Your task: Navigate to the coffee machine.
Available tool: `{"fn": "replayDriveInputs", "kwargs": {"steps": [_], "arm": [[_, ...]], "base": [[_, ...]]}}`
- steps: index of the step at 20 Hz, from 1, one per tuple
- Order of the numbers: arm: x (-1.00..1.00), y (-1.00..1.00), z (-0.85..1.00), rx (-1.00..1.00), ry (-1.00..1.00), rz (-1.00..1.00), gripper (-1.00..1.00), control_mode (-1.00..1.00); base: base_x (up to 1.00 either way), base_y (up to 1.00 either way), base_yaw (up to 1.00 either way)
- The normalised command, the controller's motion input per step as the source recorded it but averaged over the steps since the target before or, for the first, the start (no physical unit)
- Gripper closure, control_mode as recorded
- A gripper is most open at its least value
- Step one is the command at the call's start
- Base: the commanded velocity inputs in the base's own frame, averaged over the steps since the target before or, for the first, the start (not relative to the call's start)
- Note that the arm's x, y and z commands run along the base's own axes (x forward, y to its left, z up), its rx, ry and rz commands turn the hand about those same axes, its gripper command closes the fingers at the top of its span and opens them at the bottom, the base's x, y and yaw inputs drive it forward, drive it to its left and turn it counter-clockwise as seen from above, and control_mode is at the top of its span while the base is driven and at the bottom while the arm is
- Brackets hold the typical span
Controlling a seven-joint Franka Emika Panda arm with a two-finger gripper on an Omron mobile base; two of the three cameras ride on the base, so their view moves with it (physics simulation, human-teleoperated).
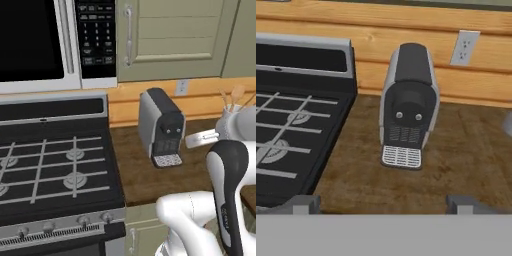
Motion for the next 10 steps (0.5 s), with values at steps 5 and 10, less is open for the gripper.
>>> {"fn": "replayDriveInputs", "kwargs": {"steps": [5, 10], "arm": [[0.00, 0.00, 0.00, 0.00, 0.00, 0.00, -1.00, 1.00], [0.00, 0.00, 0.00, 0.00, 0.00, 0.00, -1.00, 1.00]], "base": [[1.00, -0.34, 0.02], [1.00, -0.48, 0.09]]}}
